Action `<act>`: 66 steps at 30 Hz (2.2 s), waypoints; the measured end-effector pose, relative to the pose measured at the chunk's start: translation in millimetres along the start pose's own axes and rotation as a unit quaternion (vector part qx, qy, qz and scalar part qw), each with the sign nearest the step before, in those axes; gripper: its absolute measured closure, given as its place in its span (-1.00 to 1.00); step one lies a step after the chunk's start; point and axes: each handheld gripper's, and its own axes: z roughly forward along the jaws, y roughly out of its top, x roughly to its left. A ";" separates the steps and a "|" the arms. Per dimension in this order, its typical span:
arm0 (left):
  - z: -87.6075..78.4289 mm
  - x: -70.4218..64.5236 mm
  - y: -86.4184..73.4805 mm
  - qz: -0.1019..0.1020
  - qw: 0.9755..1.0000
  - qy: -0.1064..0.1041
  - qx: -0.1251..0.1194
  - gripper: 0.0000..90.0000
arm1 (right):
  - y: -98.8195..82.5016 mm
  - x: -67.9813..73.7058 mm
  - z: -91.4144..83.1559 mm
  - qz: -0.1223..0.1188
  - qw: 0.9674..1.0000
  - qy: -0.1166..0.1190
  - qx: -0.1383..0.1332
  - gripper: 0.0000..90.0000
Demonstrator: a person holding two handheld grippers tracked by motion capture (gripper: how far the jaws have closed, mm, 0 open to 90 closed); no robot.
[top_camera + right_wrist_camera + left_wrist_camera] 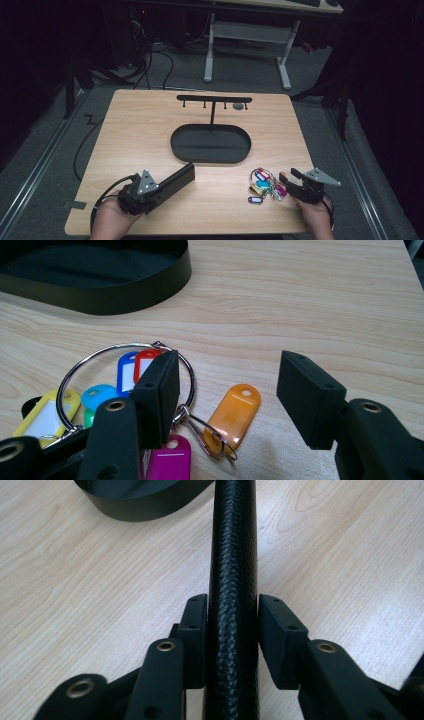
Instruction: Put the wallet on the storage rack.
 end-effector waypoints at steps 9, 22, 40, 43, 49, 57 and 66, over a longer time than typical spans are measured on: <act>-0.6 -2.8 0.7 0.011 1.000 -0.007 0.002 0.64 | 0.5 2.2 0.0 0.000 1.000 0.003 0.001 -0.05; -1.1 -2.8 -0.8 0.013 1.000 -0.006 -0.007 0.65 | 0.3 1.6 -0.3 0.000 1.000 0.004 0.000 -0.05; -4.2 -13.9 7.6 0.083 0.994 0.022 -0.065 0.65 | -3.2 -1.1 -9.1 0.001 1.000 0.001 -0.005 -0.05; -1.8 -17.4 11.3 0.096 0.993 0.031 -0.068 0.65 | -4.8 -1.8 -11.6 0.001 1.000 0.001 -0.006 -0.05; 2.5 -20.3 17.1 0.115 0.990 0.040 -0.077 0.65 | -8.9 -1.9 -15.2 -0.001 1.000 0.005 -0.002 -0.05; -0.6 -11.2 35.6 0.145 0.981 0.067 -0.109 0.65 | -10.1 0.5 -22.2 0.000 1.000 0.002 -0.009 -0.05; 1.7 -4.1 78.5 0.226 0.963 0.107 -0.101 0.65 | -9.2 0.2 -19.6 -0.002 1.000 0.008 -0.009 -0.05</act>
